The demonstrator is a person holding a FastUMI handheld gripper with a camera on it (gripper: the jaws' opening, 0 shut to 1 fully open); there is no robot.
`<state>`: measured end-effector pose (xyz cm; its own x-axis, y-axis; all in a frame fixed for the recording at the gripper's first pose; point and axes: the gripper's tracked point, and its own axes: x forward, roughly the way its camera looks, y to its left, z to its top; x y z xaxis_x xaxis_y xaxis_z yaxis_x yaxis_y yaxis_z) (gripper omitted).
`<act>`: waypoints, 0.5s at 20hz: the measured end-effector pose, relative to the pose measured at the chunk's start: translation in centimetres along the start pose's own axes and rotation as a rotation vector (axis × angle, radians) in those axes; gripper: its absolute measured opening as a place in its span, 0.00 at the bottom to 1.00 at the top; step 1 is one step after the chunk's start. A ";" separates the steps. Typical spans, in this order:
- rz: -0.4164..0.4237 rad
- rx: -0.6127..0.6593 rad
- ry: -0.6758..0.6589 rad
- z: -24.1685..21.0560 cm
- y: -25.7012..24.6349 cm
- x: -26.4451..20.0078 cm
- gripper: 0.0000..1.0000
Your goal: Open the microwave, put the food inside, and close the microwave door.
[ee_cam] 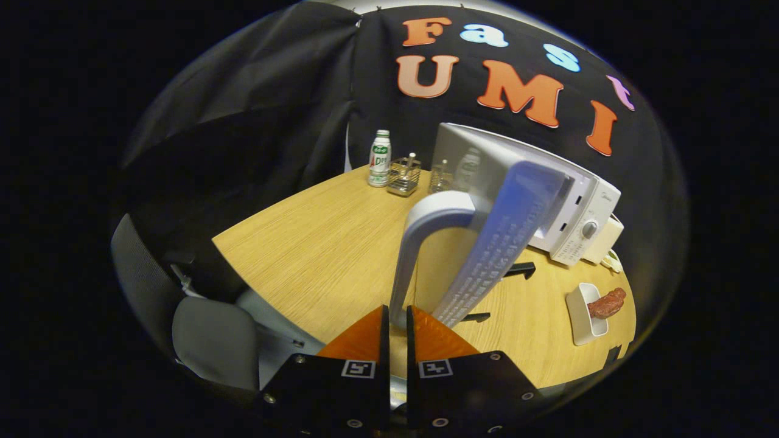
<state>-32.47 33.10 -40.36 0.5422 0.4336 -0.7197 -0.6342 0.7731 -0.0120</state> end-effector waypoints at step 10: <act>-0.104 0.052 0.060 -1.8 -9.5 -2.3 0.12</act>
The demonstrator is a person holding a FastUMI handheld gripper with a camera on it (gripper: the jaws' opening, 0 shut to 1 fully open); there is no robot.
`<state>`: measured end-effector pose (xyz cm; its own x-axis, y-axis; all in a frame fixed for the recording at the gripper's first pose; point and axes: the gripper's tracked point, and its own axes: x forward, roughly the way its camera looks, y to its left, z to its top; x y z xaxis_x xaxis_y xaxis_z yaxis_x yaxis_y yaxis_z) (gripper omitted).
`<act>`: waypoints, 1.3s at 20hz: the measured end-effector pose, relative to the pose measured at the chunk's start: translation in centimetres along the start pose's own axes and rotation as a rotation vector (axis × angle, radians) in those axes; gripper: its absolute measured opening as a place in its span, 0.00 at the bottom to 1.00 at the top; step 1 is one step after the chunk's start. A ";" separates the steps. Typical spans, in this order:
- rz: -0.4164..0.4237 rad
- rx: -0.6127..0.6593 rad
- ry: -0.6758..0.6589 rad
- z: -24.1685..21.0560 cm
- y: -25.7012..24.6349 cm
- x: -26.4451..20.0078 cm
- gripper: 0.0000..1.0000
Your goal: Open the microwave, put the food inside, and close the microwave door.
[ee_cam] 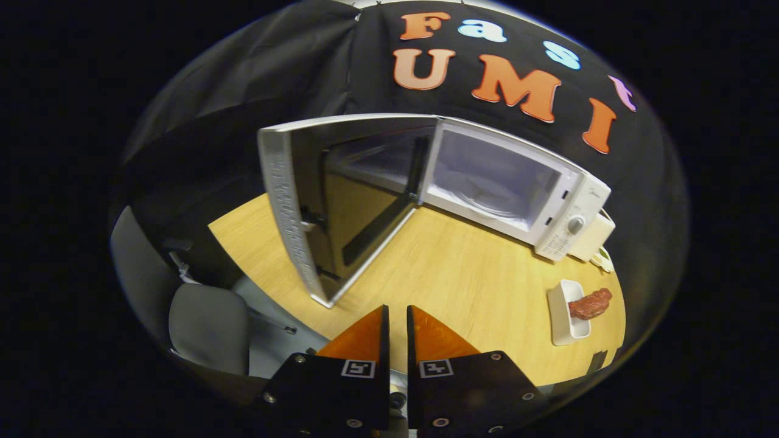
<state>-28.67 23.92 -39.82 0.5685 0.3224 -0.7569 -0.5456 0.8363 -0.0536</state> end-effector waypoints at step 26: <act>0.146 0.345 0.400 -6.6 -34.2 8.6 0.86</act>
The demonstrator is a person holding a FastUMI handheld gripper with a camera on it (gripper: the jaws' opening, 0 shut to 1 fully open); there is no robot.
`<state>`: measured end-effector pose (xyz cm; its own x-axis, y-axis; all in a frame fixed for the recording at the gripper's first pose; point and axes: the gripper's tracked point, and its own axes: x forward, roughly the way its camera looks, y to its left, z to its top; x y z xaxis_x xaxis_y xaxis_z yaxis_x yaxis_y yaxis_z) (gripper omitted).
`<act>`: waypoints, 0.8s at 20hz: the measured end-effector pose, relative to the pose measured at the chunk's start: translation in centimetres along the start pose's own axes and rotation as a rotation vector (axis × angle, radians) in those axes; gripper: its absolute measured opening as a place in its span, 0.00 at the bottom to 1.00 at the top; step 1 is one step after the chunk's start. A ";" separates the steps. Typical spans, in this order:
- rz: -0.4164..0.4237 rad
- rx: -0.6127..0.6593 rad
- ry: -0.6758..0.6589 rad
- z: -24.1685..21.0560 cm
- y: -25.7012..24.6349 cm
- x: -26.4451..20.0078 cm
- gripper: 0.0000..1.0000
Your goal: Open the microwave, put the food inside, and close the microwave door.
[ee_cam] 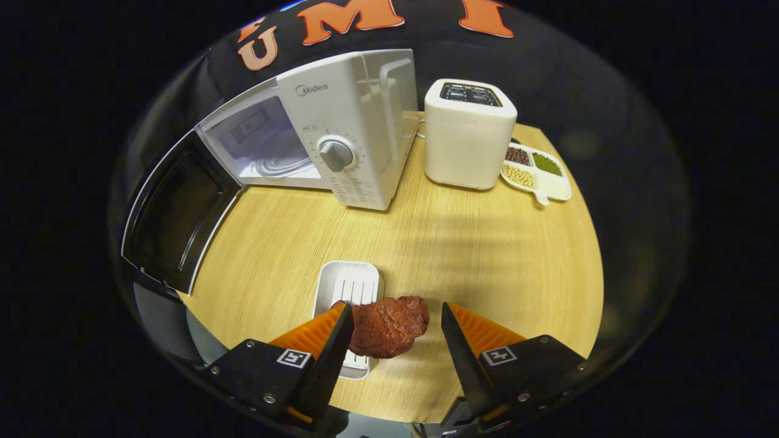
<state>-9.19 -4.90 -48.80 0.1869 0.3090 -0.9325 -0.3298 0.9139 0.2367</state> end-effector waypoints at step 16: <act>0.325 0.474 0.100 0.0 2.4 -1.7 0.11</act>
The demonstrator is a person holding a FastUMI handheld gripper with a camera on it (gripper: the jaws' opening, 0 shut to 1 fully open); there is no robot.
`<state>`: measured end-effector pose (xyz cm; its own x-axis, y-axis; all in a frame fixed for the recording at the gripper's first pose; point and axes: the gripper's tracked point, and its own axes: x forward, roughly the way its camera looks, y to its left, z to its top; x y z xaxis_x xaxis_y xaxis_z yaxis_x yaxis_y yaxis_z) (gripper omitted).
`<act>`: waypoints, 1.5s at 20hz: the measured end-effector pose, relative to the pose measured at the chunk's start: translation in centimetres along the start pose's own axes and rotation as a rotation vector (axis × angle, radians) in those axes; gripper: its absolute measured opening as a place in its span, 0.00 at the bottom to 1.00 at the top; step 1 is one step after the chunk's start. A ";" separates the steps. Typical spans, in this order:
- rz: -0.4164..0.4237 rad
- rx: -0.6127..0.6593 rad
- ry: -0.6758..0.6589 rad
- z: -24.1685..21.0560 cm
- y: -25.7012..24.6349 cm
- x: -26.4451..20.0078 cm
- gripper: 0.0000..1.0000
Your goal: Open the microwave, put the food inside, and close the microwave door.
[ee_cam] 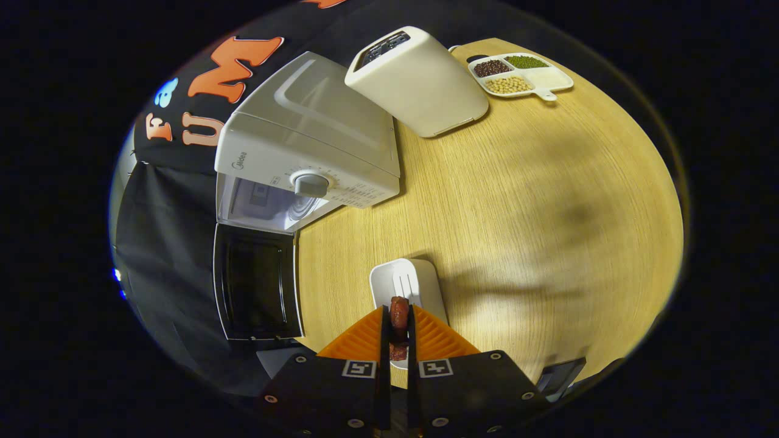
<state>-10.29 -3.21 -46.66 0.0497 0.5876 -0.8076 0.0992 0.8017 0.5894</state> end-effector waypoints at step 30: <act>0.254 0.231 -0.682 10.4 25.6 12.0 0.10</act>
<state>3.19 23.27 -41.43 0.6943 0.4933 -0.5240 0.2038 0.5635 0.8006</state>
